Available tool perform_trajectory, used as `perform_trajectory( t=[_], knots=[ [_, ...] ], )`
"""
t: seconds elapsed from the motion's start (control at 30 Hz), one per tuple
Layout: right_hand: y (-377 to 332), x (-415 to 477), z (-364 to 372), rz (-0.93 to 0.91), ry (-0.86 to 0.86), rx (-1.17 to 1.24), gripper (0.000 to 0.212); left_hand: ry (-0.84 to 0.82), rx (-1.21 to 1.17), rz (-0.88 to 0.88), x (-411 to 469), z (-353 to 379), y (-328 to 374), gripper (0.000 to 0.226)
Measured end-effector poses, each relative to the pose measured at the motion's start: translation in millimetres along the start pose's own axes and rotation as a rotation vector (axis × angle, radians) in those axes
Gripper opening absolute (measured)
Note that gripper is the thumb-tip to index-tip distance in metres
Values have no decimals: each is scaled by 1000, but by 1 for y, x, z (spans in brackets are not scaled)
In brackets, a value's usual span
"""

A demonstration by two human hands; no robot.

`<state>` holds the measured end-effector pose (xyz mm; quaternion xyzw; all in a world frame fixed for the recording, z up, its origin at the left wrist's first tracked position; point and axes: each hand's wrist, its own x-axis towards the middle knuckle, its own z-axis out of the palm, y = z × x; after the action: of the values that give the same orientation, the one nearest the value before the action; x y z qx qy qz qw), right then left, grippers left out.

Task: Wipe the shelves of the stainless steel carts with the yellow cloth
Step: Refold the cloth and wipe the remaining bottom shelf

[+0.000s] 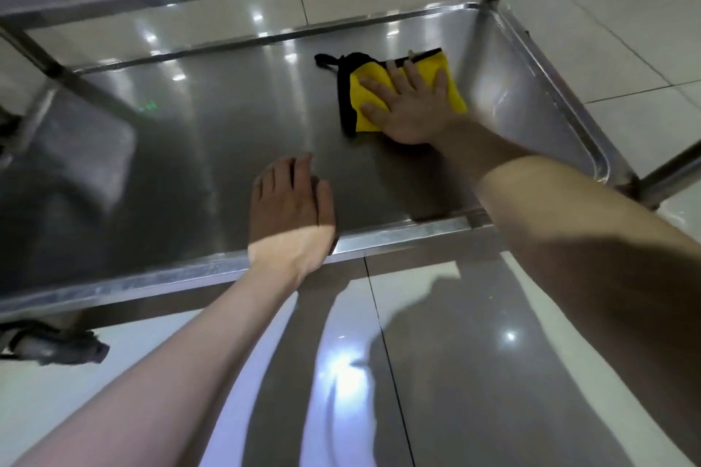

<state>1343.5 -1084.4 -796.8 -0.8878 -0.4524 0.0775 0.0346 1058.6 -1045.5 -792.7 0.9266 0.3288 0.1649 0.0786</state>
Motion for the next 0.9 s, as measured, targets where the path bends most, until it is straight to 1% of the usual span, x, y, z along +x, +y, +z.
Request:
perform_trajectory(
  t=[0.1,0.17,0.23,0.33,0.4,0.5,0.57,0.6,0.67,0.7,0.77,0.83,0.87,0.9],
  knots=[
    [-18,-44,6,-99,-30,-3,72,21,-21,-38,-1,2,2,54],
    [-24,-84,10,-152,-53,-8,76,11,-8,-52,1,1,2,52],
    [-19,-132,11,-197,-74,-7,75,-9,1,-73,3,1,1,49],
    [5,-194,10,-243,-60,19,68,-3,-84,-108,3,-1,4,55],
    [13,-219,12,-238,5,-49,68,-35,-99,-92,5,0,3,61],
    [-18,-228,27,-173,112,-159,71,-60,-92,-58,7,3,2,55],
    [-55,-224,40,-194,162,-158,67,-79,-146,-42,6,-1,1,46],
    [-71,-222,45,-223,188,-158,64,-101,-209,-50,4,-5,-2,42],
    [-86,-217,50,-250,243,-153,62,-101,-368,-120,-3,-19,-18,43],
    [-86,-217,50,-253,259,-146,61,-75,-371,-130,-10,-28,-32,47],
    [-79,-219,51,-256,270,-143,62,-47,-202,-109,-34,-46,-72,59],
    [-75,-219,53,-246,277,-156,64,-129,114,-93,-61,-60,-121,70],
    [-76,-218,54,-235,282,-162,64,-173,222,-110,-71,-64,-145,73],
    [-80,-218,55,-217,293,-170,64,-192,262,-123,-81,-66,-164,74]
  ],
)
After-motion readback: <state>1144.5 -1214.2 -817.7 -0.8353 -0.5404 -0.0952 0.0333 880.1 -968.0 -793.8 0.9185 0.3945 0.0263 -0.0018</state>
